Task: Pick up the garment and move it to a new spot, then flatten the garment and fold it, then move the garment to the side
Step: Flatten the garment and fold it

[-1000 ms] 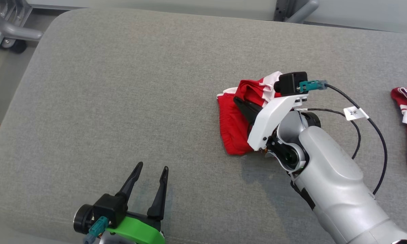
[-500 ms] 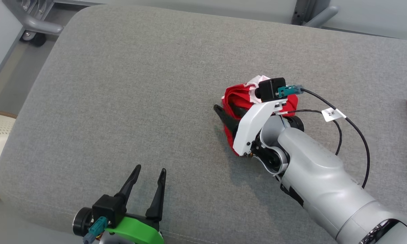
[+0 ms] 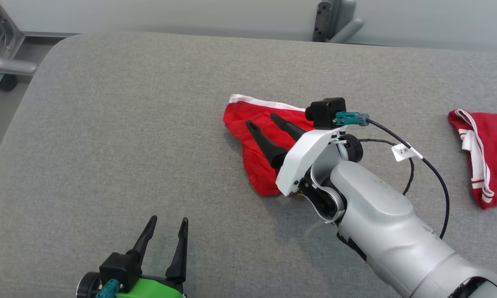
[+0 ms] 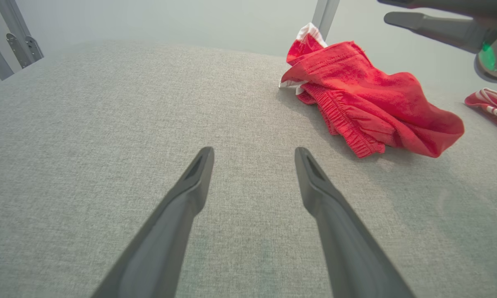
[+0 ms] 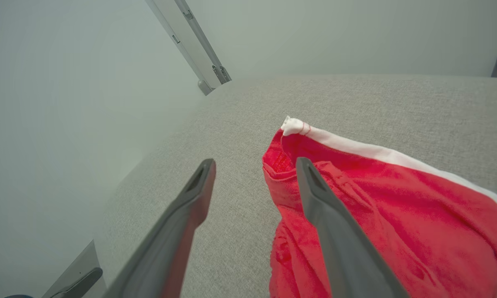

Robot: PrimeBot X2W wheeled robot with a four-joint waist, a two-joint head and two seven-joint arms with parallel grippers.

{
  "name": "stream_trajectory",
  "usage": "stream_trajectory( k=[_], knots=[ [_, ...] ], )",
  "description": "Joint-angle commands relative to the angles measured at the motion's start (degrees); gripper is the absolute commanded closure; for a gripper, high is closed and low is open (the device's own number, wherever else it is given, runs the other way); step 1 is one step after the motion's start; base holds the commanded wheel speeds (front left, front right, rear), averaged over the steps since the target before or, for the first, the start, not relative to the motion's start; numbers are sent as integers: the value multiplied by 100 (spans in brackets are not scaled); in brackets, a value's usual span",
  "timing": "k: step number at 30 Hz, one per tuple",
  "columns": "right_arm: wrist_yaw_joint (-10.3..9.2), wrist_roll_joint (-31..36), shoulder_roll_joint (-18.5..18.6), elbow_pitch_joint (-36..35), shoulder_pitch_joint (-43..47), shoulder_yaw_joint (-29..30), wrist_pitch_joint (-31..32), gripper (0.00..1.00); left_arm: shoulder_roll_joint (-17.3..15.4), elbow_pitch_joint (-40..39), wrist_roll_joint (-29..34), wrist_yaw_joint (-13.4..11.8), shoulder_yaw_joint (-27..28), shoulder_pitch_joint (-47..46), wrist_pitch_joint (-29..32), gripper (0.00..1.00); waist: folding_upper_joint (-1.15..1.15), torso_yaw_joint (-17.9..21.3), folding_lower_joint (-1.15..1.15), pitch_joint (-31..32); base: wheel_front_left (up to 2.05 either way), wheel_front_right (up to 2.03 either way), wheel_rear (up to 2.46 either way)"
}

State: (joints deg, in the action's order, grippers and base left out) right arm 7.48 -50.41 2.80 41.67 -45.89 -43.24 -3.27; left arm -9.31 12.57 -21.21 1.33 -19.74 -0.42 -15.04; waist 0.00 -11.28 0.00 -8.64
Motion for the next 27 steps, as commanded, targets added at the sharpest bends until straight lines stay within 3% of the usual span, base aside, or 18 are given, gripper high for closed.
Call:
stream_trajectory(
  k=[1, 7, 14, 15, 19, 27],
  knots=[
    [1, 198, 21, -86, 167, 149, -129, 0, -31, -40, -28, -37, 33, 113, -15, 0, 0, 215, 0, 165, 0, 0, 0],
    [1, 1570, 172, -400, 810, 1197, -576, 0, -32, -134, -31, -129, 108, 300, -15, 0, 0, 439, 0, 334, 0, 0, 0],
    [1, 3279, 351, -1528, 2320, 2914, -784, 0, 27, -335, 34, -250, 229, 538, -15, 0, 0, 566, 0, 549, 0, 0, 0],
    [1, 3449, 340, -1668, 2494, 3071, -790, 4, 35, -371, 56, -260, 244, 559, -15, 0, 0, 568, 0, 548, 0, 0, 0],
    [1, 3921, 227, -2101, 3108, 3544, -743, 100, 64, -469, 158, -243, 317, 576, -15, 0, 0, 523, 0, 516, 0, 0, 0],
    [1, 4100, 221, -2424, 2965, 3626, -476, 100, 181, -571, 253, -78, 412, 279, -15, 0, 0, 241, 0, 133, 0, 0, 0]
  ],
)
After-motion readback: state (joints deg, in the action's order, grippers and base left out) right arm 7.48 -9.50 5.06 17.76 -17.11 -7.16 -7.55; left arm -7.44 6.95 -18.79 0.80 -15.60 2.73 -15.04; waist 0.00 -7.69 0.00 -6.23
